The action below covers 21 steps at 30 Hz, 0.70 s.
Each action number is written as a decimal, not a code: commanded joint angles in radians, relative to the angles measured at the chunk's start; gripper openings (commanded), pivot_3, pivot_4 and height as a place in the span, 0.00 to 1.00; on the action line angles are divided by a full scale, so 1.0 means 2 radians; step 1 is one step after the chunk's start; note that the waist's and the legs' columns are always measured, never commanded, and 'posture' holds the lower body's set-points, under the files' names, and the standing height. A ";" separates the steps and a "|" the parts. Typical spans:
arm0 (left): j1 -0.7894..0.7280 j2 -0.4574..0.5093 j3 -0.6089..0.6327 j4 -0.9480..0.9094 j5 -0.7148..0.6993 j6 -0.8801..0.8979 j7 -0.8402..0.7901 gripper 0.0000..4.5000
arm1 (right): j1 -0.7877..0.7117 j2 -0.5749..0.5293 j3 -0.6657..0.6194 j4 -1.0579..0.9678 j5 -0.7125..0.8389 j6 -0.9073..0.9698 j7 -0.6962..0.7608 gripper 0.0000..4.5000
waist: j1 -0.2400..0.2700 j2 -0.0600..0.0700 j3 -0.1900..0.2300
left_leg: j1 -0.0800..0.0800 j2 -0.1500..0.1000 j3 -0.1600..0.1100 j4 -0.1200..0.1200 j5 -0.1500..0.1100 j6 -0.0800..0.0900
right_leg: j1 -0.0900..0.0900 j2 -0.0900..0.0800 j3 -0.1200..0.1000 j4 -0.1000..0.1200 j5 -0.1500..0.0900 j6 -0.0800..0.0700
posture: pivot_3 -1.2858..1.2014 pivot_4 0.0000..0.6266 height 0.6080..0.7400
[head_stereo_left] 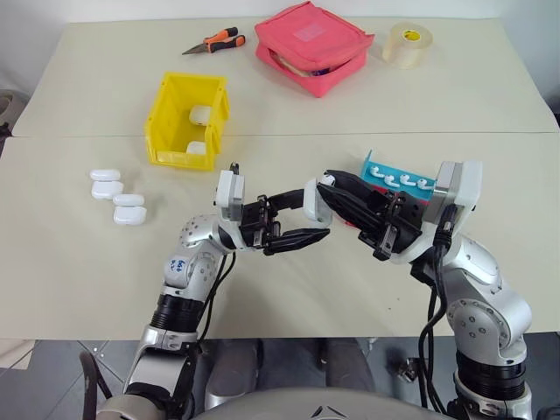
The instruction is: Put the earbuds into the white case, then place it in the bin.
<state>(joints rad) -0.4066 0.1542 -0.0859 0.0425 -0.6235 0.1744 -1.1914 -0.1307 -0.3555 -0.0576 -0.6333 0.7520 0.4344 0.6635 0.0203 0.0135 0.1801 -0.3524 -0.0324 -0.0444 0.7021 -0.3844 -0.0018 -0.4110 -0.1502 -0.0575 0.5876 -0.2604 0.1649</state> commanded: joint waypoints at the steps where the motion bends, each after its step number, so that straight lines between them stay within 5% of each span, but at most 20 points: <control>1: 0.000 -0.001 0.005 -0.024 -0.012 -0.001 0.000 0.62 | 0.004 0.007 0.006 -0.001 0.000 -0.016 -0.002 0.12 | 0.000 0.000 0.000 | 0.000 0.000 0.000 0.000 0.000 0.000 | 0.000 0.000 0.000 0.000 0.000 0.000 | 0.52 0.24 1.00; 18: -0.012 -0.016 0.007 -0.016 -0.005 -0.020 -0.001 0.62 | 0.015 -0.020 0.008 0.041 0.012 0.017 -0.006 0.12 | 0.000 0.000 0.000 | 0.000 0.000 0.000 0.000 0.000 0.000 | 0.000 0.000 0.000 0.000 0.000 0.000 | 0.52 0.24 1.00; 21: -0.016 -0.021 0.007 -0.013 -0.002 -0.024 -0.004 0.62 | 0.008 -0.027 0.003 0.044 0.029 0.025 -0.002 0.33 | 0.000 0.000 0.000 | 0.000 0.000 0.000 0.000 0.000 0.000 | 0.000 0.000 0.000 0.000 0.000 0.000 | 0.52 0.24 1.00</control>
<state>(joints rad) -0.4069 0.1324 -0.0810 0.0578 -0.5974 0.1625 -1.1857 -0.1265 -0.3891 -0.0526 -0.5674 0.8026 0.4472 0.6627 0.0208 0.0134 0.1801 -0.3525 -0.0324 -0.0444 0.7020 -0.3845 -0.0018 -0.4109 -0.1502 -0.0575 0.5874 -0.2604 0.1648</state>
